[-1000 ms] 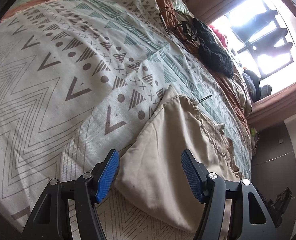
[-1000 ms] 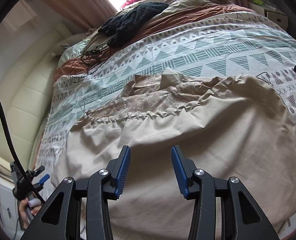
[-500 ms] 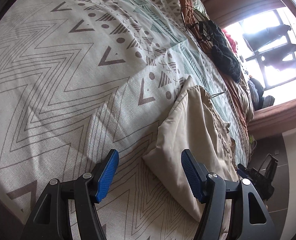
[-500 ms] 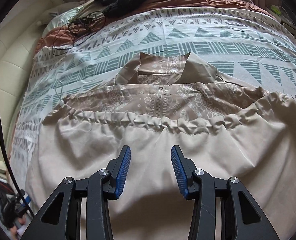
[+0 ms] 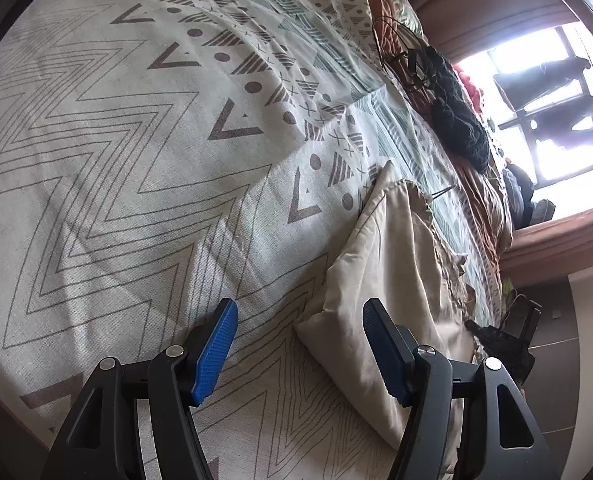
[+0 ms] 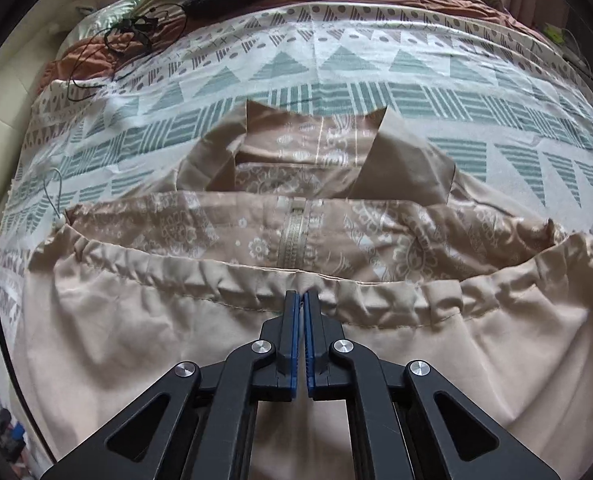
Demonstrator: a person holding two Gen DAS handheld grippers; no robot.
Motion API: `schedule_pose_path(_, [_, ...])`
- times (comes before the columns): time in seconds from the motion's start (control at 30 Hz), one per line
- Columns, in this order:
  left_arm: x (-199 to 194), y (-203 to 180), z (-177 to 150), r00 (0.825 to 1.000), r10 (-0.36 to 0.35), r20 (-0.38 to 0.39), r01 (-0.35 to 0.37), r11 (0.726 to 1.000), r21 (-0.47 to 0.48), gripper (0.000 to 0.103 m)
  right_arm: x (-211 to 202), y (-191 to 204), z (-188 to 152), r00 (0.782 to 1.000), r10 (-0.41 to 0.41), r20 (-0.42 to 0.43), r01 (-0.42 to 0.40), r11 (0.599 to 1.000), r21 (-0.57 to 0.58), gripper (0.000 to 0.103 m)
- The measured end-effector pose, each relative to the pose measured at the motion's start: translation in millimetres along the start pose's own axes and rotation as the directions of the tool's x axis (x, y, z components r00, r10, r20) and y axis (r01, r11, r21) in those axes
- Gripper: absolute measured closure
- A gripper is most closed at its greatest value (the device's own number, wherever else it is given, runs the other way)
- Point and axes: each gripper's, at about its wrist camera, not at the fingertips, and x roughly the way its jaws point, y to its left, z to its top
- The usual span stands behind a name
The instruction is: Fold large clothes
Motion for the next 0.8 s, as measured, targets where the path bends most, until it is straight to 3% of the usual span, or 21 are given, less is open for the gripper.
schedule_pose_path(0.17, [15,-12,1,1.000,-0.010,-0.029,0.010,1.000,0.014,0.037,-13,-2,20,0.999,0.011,0.050,-0.011,1.000,0.008,0.100])
schedule_pose_path(0.4, [26,-19,-7,0.995,-0.035,-0.090,0.038,0.999,0.028,0.037,35,-12,15,1.000,0.021,-0.004,-0.021,0.998,0.058,0.101])
schedule_pose_path(0.57, [34,-18,-9,0.987,-0.077,-0.138,0.078,0.997,-0.001,0.038,37,-8,13,1.000,-0.005,0.009,0.004,0.999,0.035,0.101])
schedule_pose_path(0.8, [50,-25,-13,0.982,-0.027,-0.184,0.030,1.000,0.010,0.039,39,-12,14,1.000,0.014,0.002,-0.014,0.999,0.044,0.101])
